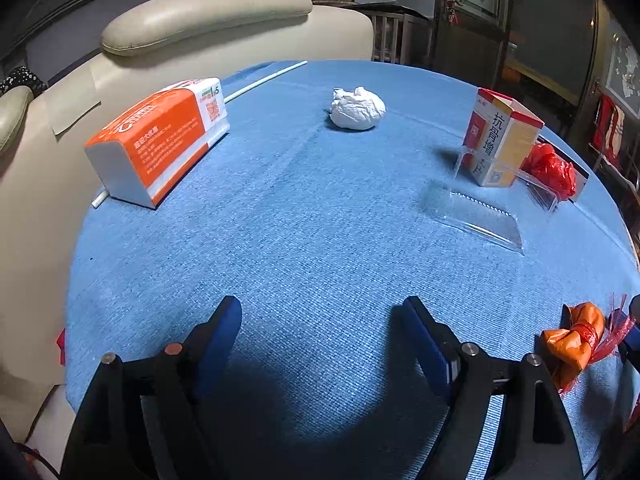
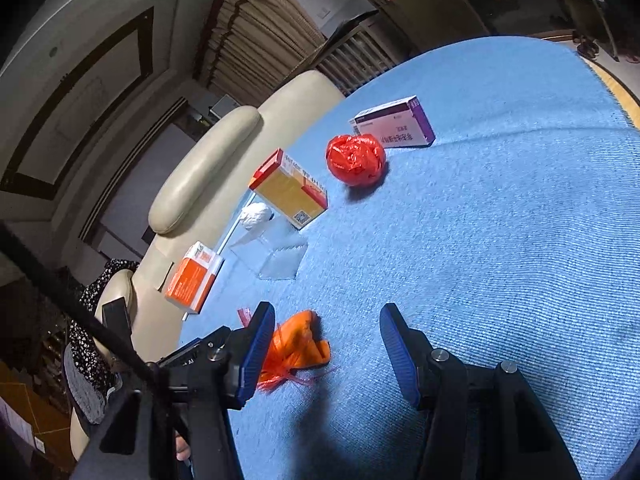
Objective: Collect trash
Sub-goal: 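Lower the right gripper onto the orange tied bag and close on it, then grasp the clear plastic container with the left gripper while the right gripper holds the orange bag, then carry the orange bag and clear container over the red basket with both grippers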
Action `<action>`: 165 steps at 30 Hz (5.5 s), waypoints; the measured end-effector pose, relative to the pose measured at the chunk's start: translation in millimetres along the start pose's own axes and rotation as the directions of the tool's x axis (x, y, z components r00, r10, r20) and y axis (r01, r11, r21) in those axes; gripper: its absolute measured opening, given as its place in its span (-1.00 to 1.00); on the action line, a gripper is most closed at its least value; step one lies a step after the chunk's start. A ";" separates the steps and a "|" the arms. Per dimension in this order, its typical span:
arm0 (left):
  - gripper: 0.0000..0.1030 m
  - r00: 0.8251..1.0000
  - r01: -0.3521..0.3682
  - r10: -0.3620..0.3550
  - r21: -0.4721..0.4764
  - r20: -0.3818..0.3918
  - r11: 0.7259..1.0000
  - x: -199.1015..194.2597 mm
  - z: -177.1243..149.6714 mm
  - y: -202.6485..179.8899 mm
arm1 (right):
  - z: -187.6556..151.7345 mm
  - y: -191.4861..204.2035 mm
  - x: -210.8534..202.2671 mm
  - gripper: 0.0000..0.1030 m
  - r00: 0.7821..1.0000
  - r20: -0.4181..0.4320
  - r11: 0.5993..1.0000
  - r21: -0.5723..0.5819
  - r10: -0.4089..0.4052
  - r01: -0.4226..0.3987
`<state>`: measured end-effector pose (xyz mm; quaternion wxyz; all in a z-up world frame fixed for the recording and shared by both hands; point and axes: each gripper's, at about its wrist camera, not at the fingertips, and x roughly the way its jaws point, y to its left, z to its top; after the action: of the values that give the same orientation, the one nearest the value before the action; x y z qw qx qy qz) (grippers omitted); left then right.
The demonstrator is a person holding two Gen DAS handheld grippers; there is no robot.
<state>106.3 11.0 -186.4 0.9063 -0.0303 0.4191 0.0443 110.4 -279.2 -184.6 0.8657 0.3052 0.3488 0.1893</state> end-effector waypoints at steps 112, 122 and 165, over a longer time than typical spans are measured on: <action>0.71 0.913 0.347 -0.353 -0.067 -0.202 0.936 40.6 98.7 -91.1 | 20.9 40.2 39.7 -0.46 0.932 -0.136 0.942 -0.043 -0.336 0.334; 0.71 0.944 0.292 -0.269 0.103 -0.192 0.951 43.2 78.4 -119.6 | 18.5 36.2 36.4 -0.44 0.941 -0.139 0.951 -0.021 -0.308 0.308; 0.65 0.947 0.154 -0.241 0.357 0.213 0.921 -146.6 23.4 -123.2 | 8.1 63.1 -98.3 -0.44 0.942 0.124 0.950 0.016 -0.312 0.312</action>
<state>42.5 -117.4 -57.3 0.9439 0.0877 0.2961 -0.1165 41.6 -288.7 -90.3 0.9055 0.2556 0.3373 0.0310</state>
